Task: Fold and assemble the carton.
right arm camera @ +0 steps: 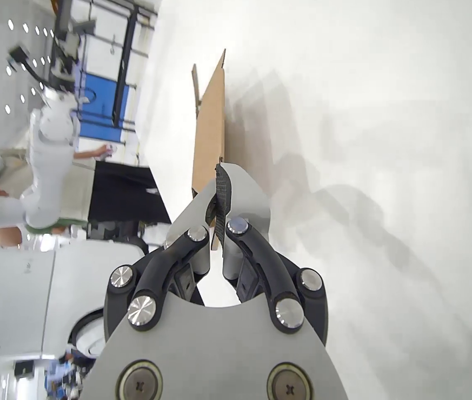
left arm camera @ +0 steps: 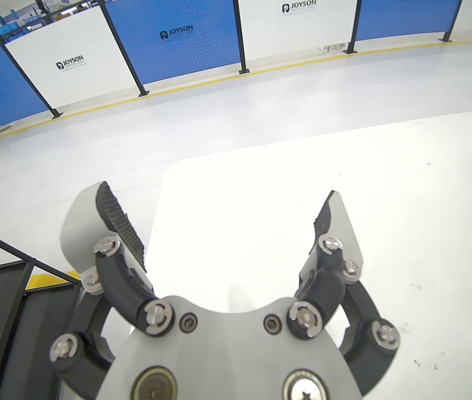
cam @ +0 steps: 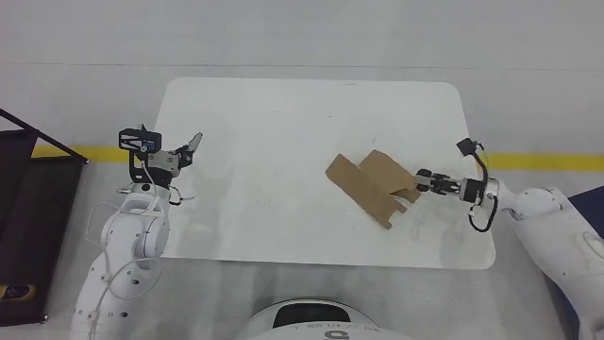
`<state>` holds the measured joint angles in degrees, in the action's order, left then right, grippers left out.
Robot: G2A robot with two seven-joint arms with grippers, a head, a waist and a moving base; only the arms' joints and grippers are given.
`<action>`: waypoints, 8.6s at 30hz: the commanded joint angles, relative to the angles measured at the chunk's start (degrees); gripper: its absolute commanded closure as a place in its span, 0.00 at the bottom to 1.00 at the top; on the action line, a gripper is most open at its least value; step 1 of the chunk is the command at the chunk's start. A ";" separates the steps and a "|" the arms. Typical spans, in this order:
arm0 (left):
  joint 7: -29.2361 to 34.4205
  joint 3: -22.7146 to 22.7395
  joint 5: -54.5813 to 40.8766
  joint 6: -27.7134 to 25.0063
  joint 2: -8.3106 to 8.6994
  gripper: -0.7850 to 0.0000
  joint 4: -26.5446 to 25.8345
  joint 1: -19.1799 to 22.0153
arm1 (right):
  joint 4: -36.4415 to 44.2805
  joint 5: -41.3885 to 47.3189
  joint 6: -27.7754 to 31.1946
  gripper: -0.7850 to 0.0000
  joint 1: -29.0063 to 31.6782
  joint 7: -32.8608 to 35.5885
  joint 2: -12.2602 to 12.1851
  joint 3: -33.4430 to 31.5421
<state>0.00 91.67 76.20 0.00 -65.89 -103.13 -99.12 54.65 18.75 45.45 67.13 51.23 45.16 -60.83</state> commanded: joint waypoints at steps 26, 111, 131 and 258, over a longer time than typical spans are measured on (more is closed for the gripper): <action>1.24 -1.48 -9.30 -0.80 -0.63 0.00 0.10 0.76 | 6.66 7.44 -5.85 1.00 8.54 -19.92 -0.12 -7.42; 27.16 -29.96 -92.09 -10.65 -8.88 1.00 16.01 23.09 | 17.58 27.00 -8.80 1.00 6.98 -5.54 12.82 -0.19; 33.64 -25.74 -103.82 -14.37 -8.47 1.00 14.96 21.10 | 19.40 25.59 -9.46 0.00 7.43 -6.54 14.07 -2.32; 33.28 -11.51 -99.89 -20.33 -5.39 0.00 16.46 16.44 | 31.75 11.65 2.34 1.00 12.56 5.26 25.85 -17.92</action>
<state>33.28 80.17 -23.69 -20.33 -71.28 -86.67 -82.68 86.14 36.00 44.78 79.37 59.47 71.04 -78.55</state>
